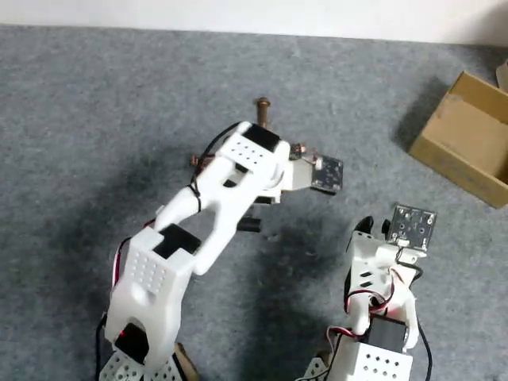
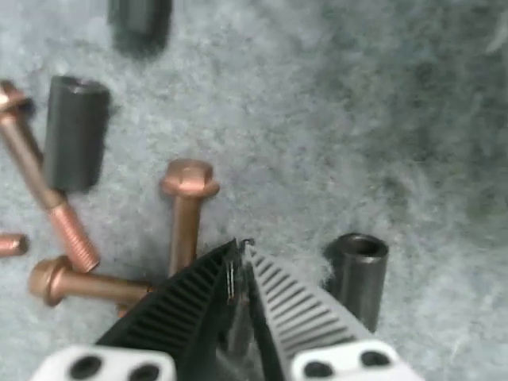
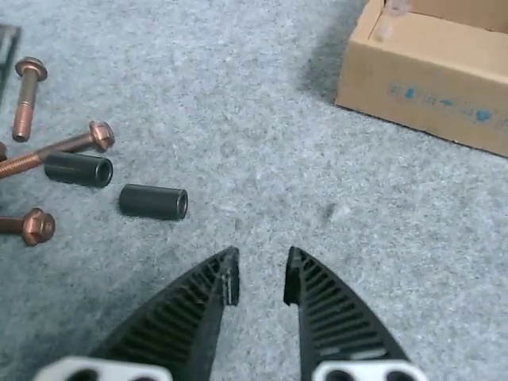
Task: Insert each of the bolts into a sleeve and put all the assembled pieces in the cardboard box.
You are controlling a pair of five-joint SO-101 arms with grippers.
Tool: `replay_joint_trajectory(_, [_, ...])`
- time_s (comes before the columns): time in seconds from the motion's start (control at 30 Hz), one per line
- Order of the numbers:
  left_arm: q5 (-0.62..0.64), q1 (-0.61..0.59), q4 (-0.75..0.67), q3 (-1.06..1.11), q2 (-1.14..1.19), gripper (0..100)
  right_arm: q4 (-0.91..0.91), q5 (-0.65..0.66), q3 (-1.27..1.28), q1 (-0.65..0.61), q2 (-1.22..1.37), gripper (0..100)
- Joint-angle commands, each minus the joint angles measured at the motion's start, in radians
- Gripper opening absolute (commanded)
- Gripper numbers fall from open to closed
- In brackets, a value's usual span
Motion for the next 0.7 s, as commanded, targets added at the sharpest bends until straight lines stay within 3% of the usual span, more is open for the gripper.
replay_joint_trajectory(0.0, [-0.005, 0.044, 0.005, -0.031, -0.002, 11, -0.019, 0.017, 0.108, -0.013, 0.004, 10.6])
replay_joint_trajectory(0.3, [0.009, 0.038, 0.005, -0.033, -0.008, 16, -0.018, 0.018, 0.11, -0.033, 0.005, 10.6])
replay_joint_trajectory(0.67, [0.003, 0.03, 0.089, -0.179, -0.081, 14, -0.018, 0.018, 0.11, -0.042, 0.005, 10.6])
